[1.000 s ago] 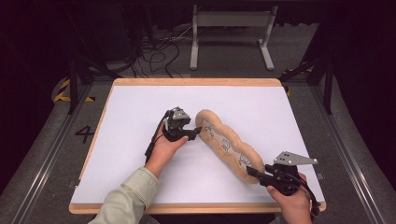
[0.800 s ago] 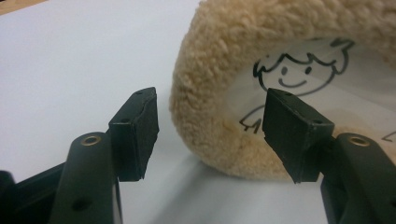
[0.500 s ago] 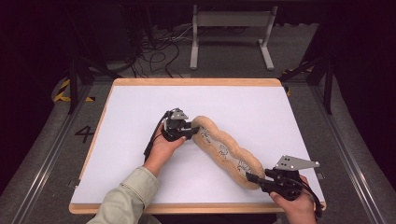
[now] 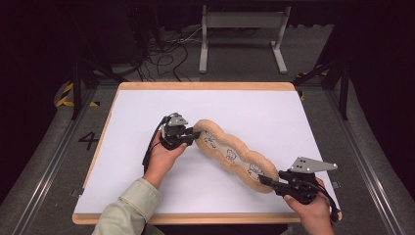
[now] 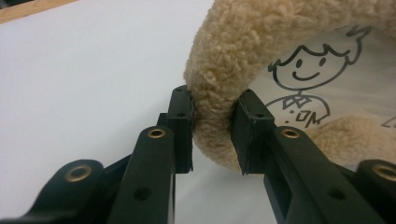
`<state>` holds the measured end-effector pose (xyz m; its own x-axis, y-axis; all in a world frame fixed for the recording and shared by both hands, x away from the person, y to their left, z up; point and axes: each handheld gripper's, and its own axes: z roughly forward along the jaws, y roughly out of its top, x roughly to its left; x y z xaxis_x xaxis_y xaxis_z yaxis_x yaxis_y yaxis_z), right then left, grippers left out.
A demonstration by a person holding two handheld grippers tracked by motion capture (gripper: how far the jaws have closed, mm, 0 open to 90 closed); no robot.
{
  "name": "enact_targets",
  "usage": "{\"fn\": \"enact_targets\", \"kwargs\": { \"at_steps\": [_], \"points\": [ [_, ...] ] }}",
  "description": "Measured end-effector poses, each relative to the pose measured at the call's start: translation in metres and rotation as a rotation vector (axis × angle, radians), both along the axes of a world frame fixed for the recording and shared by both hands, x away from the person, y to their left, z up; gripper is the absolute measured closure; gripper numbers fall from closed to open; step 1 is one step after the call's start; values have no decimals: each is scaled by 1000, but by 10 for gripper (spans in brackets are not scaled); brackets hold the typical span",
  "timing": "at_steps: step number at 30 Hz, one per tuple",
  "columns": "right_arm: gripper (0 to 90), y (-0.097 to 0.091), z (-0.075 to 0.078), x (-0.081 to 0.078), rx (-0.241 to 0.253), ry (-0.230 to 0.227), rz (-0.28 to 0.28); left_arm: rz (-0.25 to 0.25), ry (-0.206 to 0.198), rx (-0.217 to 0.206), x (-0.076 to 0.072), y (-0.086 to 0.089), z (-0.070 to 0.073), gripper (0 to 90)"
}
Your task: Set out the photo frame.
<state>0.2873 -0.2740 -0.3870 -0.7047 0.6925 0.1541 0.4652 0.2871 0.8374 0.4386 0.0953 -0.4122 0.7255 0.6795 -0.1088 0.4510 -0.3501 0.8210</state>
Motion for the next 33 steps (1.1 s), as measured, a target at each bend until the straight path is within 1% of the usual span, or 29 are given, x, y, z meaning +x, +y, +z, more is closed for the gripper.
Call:
{"fn": "enact_targets", "kwargs": {
  "at_steps": [2,5,7,8,9,11,14,15,16,17,20,22,23,24,25,26,27,28,29,30,31,32,33],
  "points": [
    [677,3,1,3,-8,-12,0,11,-2,-2,-6,10,0,712],
    [675,8,2,10,-14,-15,11,45,-9,-8,-16,24,-1,710],
    [672,16,2,18,-38,-24,16,68,-8,-10,-23,33,0,708],
    [672,16,2,18,-38,-24,16,73,-8,-6,-25,37,1,708],
    [672,18,3,20,-41,-27,16,83,-18,-5,-29,43,2,707],
    [669,24,4,27,-59,-39,13,102,-16,-15,-36,50,2,706],
    [667,27,5,31,-65,-44,11,122,0,-16,-44,58,2,705],
    [667,28,5,33,-66,-43,4,124,9,-10,-46,59,2,704],
    [667,28,5,35,-71,-47,2,128,10,-5,-48,60,3,703],
    [666,29,5,38,-72,-49,-1,132,3,6,-51,61,4,701],
    [666,30,5,45,-80,-55,-23,147,-11,12,-58,64,6,697],
    [663,31,3,52,-88,-53,-32,165,-26,40,-61,64,6,700],
    [662,31,2,55,-81,-47,-28,173,-30,58,-63,63,6,706],
    [659,33,1,57,-84,-45,-30,182,-33,81,-64,63,6,713],
    [656,34,1,59,-89,-47,-31,186,-34,93,-65,62,5,718],
    [652,36,1,60,-95,-53,-32,192,-32,102,-66,62,5,733],
    [649,38,3,64,-115,-74,-33,199,-30,106,-66,62,4,778],
    [649,38,3,64,-115,-74,-33,182,-32,87,-66,64,4,778],
    [662,44,3,66,-127,-95,-43,114,6,-37,-69,60,8,856],
    [662,44,3,66,-127,-95,-43,114,6,-37,-69,60,8,852],
    [664,45,3,68,-96,-90,-41,100,-39,21,-73,50,13,852],
    [663,48,3,72,-95,-103,-34,92,-85,72,-77,41,14,841],
    [663,49,4,75,-104,-110,-28,86,-109,102,-80,35,14,829]
  ]
}}
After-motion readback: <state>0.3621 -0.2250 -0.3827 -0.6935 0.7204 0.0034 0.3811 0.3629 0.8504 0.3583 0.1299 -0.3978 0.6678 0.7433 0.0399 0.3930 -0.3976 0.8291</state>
